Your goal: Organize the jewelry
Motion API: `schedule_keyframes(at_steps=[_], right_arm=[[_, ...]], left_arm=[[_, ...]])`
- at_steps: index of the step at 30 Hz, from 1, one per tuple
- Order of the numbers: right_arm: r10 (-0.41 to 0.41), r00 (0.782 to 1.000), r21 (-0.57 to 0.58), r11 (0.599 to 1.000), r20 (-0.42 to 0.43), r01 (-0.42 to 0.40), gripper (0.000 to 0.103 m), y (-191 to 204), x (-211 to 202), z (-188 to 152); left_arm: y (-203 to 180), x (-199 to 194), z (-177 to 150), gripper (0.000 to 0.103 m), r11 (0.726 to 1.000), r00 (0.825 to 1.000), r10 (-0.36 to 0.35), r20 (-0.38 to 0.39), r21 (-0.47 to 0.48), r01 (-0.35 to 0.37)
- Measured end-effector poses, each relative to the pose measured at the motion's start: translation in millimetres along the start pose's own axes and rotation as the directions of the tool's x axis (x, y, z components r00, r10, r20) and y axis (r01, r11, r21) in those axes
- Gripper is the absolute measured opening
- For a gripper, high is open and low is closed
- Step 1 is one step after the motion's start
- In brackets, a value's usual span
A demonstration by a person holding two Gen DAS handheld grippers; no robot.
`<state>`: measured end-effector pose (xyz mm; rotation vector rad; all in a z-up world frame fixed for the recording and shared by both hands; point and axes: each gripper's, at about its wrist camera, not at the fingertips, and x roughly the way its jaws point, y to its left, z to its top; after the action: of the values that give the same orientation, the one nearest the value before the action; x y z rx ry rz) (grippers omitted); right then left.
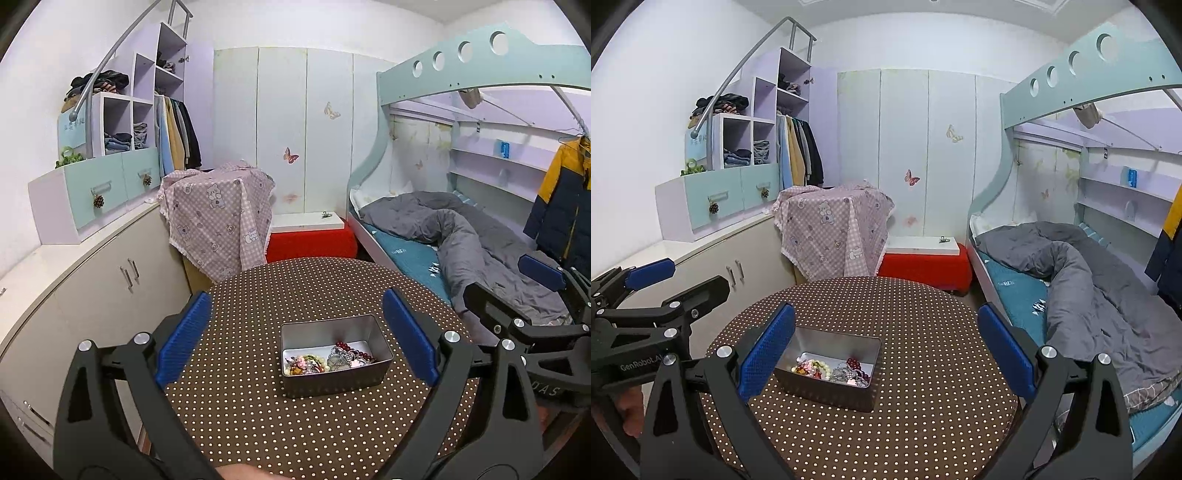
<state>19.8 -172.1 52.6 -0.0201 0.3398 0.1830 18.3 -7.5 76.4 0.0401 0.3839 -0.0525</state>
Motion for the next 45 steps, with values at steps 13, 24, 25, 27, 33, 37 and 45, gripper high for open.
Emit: schedule_keyframes(at_steps=[13, 24, 25, 27, 33, 37, 45], right_arm=[[-0.005, 1.0, 0.009, 1.0, -0.015, 0.005, 0.095, -0.9, 2.0, -1.9], [-0.004, 1.0, 0.01, 1.0, -0.019, 0.004, 0.095, -0.3, 3.7, -1.2], [-0.006, 1.0, 0.009, 1.0, -0.019, 0.006, 0.095, 0.0, 3.7, -1.3], [-0.007, 1.0, 0.009, 1.0, -0.02, 0.008, 0.095, 0.1, 4.3, -1.9], [-0.006, 1.0, 0.013, 1.0, -0.026, 0.007, 0.095, 0.0, 5.4, -4.0], [-0.004, 1.0, 0.015, 1.0, -0.026, 0.005, 0.095, -0.3, 6.0, -3.6], [-0.009, 0.999, 0.018, 1.0, -0.032, 0.01, 0.095, -1.0, 8.3, -4.8]], left_arm=[[1.2, 1.0, 0.2, 0.092, 1.0, 1.0, 0.005, -0.017, 0.001, -0.005], [1.0, 1.8, -0.5, 0.092, 1.0, 1.0, 0.006, -0.017, 0.001, -0.006], [0.8, 1.8, -0.5, 0.092, 1.0, 1.0, 0.007, -0.018, 0.002, -0.007], [0.9, 1.8, -0.7, 0.092, 1.0, 1.0, 0.007, -0.018, 0.001, -0.007], [1.2, 2.9, -1.6, 0.092, 1.0, 1.0, 0.009, -0.023, 0.001, -0.009], [1.5, 3.2, -1.6, 0.092, 1.0, 1.0, 0.007, -0.022, 0.0, -0.007], [0.2, 9.4, -1.1, 0.092, 1.0, 1.0, 0.004, -0.03, 0.002, -0.004]])
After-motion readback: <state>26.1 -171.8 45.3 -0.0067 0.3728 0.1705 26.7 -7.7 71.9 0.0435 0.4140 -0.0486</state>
